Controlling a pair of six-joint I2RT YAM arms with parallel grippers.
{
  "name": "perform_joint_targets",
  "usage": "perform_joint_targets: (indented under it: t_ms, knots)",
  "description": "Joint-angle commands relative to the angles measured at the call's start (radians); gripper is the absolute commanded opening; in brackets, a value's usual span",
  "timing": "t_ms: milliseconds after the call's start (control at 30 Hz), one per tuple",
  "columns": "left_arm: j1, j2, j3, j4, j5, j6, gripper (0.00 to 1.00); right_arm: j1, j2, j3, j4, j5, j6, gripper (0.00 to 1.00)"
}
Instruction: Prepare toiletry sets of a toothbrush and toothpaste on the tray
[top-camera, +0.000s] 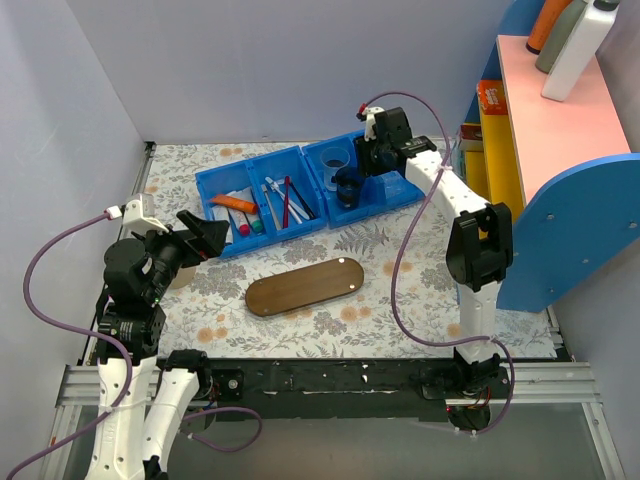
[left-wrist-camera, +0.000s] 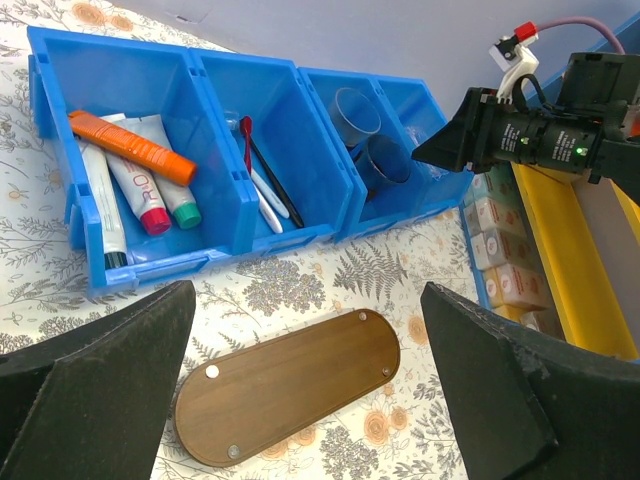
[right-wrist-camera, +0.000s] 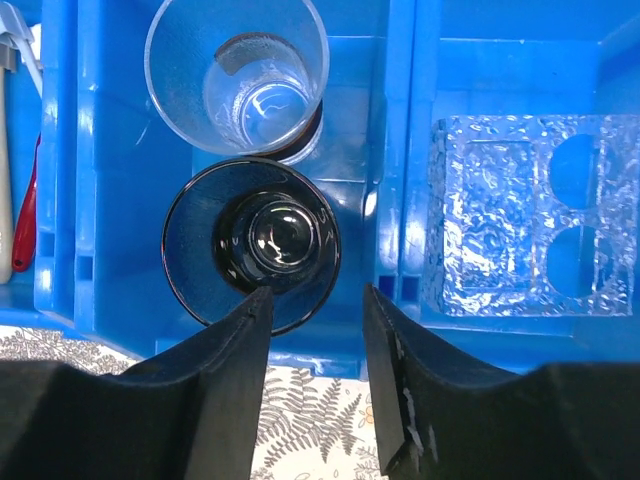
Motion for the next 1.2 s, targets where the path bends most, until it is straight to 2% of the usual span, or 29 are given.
perform_joint_targets:
  t_ms: [0,333,633,833,1033,1067,1167]
  knots:
    - [0.006,-0.003,-0.003,-0.013,0.009,0.014,0.98,0.000,0.036,0.053,0.004,-0.026,0.001,0.46]
    - [0.006,0.002,-0.001,-0.025,0.002,0.017,0.98,0.000,0.091,0.092,-0.003,-0.035,0.008,0.38]
    - [0.006,0.002,0.023,-0.068,-0.057,0.060,0.98,0.000,0.122,0.098,-0.005,-0.014,0.043,0.34]
    - [0.006,-0.001,0.019,-0.073,-0.059,0.063,0.98,0.000,0.128,0.098,-0.005,-0.008,0.072,0.27]
    - [0.006,-0.010,0.026,-0.100,-0.083,0.079,0.98,0.000,0.131,0.101,-0.011,0.006,0.098,0.12]
    - [0.006,-0.010,0.028,-0.104,-0.085,0.082,0.98,0.000,0.133,0.101,-0.012,0.012,0.110,0.06]
    - [0.006,-0.013,0.034,-0.110,-0.068,0.092,0.98,0.000,0.123,0.095,-0.012,0.015,0.127,0.01]
